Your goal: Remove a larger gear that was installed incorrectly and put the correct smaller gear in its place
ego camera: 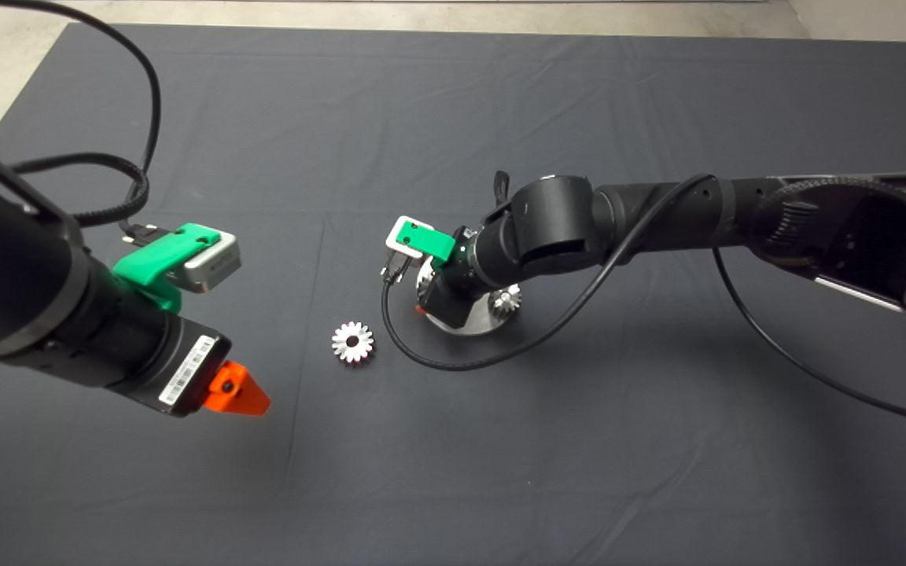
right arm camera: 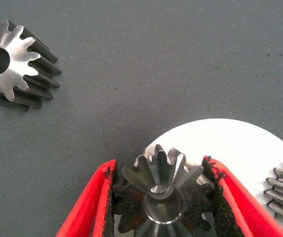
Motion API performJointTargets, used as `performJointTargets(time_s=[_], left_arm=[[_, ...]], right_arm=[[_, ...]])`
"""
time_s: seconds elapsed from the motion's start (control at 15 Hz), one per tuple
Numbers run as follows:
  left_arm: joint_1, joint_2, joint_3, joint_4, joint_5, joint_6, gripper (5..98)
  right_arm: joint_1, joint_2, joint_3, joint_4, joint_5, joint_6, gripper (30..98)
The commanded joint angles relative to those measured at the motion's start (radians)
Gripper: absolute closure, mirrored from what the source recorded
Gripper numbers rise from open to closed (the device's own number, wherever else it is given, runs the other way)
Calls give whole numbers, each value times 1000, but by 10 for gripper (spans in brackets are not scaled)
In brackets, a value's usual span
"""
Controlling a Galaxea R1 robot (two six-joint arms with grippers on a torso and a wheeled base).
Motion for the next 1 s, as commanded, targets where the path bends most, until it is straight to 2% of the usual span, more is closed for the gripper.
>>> performJointTargets(time_s=[0.0,0.93], left_arm=[[-6,1,5,-15,4,1,53],[-6,1,5,-15,4,1,53]], right_arm=[[15,-4,5,-32,-21,2,884],[13,-1,-6,-32,-21,7,867]])
